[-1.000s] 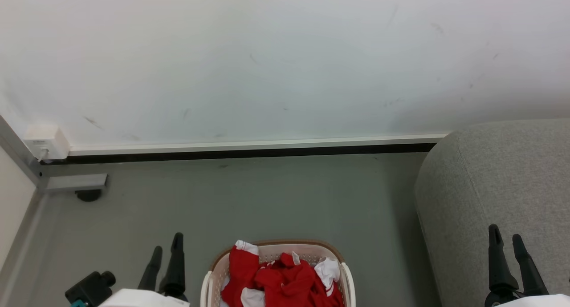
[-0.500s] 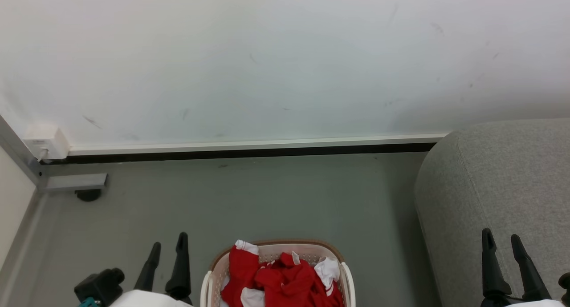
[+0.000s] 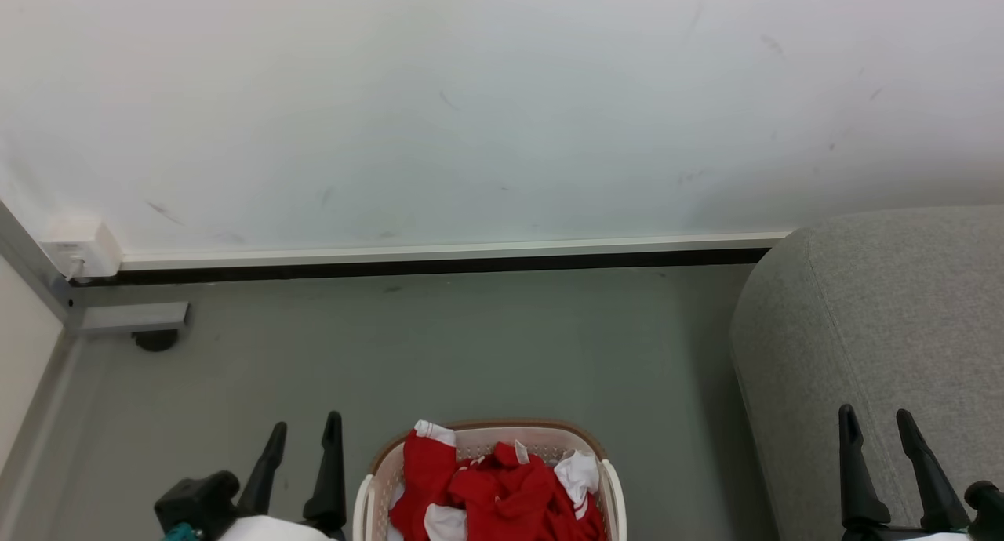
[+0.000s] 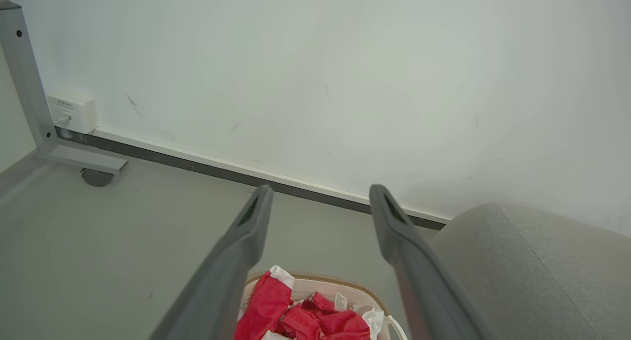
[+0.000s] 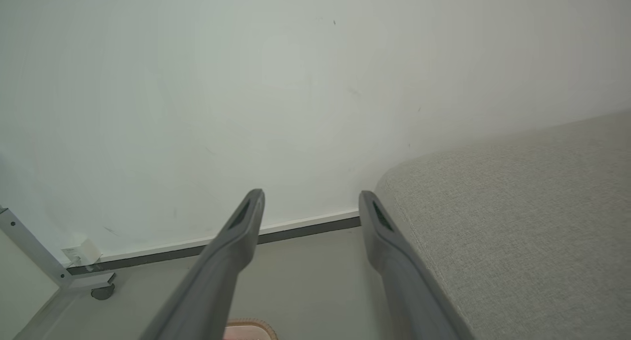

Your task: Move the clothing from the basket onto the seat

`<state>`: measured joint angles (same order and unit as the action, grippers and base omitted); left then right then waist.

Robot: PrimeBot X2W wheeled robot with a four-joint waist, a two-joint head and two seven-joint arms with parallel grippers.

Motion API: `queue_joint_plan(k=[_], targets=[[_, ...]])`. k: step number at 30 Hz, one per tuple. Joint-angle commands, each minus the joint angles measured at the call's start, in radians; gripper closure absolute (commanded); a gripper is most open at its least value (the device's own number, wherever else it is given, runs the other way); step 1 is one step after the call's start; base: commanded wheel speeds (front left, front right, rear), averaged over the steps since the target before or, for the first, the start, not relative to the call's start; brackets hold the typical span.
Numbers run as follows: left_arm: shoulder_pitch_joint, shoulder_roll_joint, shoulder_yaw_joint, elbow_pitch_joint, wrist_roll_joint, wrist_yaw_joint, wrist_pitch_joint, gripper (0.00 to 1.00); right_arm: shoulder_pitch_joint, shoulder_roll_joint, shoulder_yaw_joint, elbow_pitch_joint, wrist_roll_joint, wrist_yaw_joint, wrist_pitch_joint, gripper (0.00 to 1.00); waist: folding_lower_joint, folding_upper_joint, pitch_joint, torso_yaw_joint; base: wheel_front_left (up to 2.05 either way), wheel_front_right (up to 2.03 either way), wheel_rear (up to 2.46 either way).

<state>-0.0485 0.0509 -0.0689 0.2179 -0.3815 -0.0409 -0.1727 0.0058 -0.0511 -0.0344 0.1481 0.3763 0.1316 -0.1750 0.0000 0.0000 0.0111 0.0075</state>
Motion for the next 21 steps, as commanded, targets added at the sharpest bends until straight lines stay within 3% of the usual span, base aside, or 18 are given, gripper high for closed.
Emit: queue_joint_plan(k=[1,21], targets=[[0.004,0.011,0.000,-0.010,0.024,0.004,-0.011,0.00,0.006,-0.004,0.000,-0.005,-0.020,-0.001,-0.008,0.00,0.0000,0.0000,0.000,0.000,0.00,0.00,0.00],[0.018,0.015,-0.024,0.010,0.196,0.005,-0.054,0.00,0.016,-0.004,-0.002,0.016,-0.174,-0.002,-0.051,0.00,0.0000,0.0000,0.001,0.000,0.00,0.00,0.00]])
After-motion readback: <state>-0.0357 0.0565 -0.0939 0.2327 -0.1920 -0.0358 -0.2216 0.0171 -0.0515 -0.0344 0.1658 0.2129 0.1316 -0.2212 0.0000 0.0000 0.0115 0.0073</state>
